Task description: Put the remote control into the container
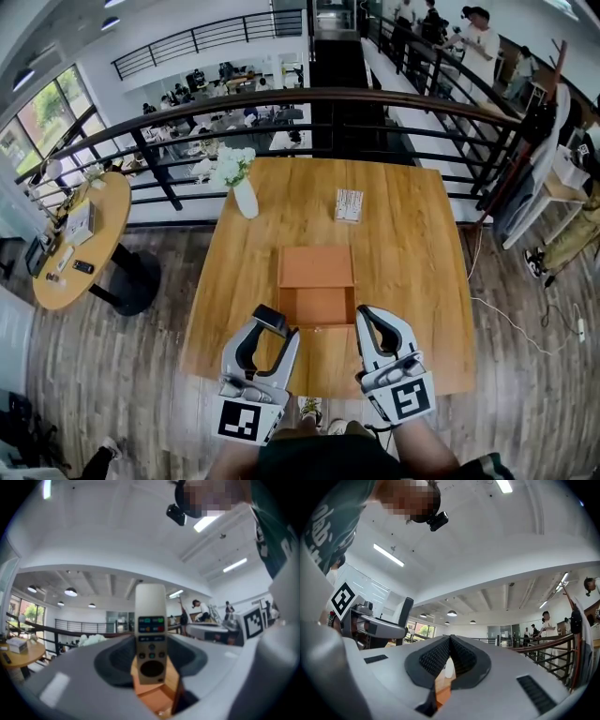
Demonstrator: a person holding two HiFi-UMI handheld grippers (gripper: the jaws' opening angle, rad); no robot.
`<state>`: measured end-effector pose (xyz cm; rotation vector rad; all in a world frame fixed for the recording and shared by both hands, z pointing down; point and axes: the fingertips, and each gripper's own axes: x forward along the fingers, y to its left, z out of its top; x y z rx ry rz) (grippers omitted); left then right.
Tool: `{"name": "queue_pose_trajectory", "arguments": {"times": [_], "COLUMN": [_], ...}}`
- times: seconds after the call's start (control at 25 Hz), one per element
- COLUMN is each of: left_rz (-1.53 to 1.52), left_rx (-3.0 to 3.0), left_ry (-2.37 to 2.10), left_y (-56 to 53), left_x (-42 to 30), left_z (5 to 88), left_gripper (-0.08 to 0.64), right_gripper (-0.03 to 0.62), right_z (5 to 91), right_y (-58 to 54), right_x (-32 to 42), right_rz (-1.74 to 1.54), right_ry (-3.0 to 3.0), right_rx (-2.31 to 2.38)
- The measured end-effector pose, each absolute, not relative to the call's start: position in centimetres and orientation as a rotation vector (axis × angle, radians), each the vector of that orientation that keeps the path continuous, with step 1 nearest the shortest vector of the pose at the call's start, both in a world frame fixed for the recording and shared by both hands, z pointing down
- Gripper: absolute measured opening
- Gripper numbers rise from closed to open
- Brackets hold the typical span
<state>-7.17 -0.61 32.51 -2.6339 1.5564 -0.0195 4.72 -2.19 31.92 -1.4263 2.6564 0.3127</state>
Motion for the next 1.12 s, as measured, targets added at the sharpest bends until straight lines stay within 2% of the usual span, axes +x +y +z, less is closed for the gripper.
{"name": "queue_pose_trajectory", "arguments": {"times": [0.44, 1.12], "left_rz": [0.029, -0.007], "left_rx": [-2.668, -2.746], "left_ry": [1.531, 1.409], "left_y": [-7.4, -11.3], "left_x": [-8.5, -10.1], "left_z": [31.8, 33.6], "left_gripper": [0.202, 0.202], "right_gripper": [0.017, 0.017], "right_z": [31.7, 31.2], "right_y": [-7.8, -11.6], "right_x": [1.9, 0.6], "right_rz": [0.380, 0.371], "right_ry": [2.675, 2.629], "right_rx": [-1.421, -1.511]}}
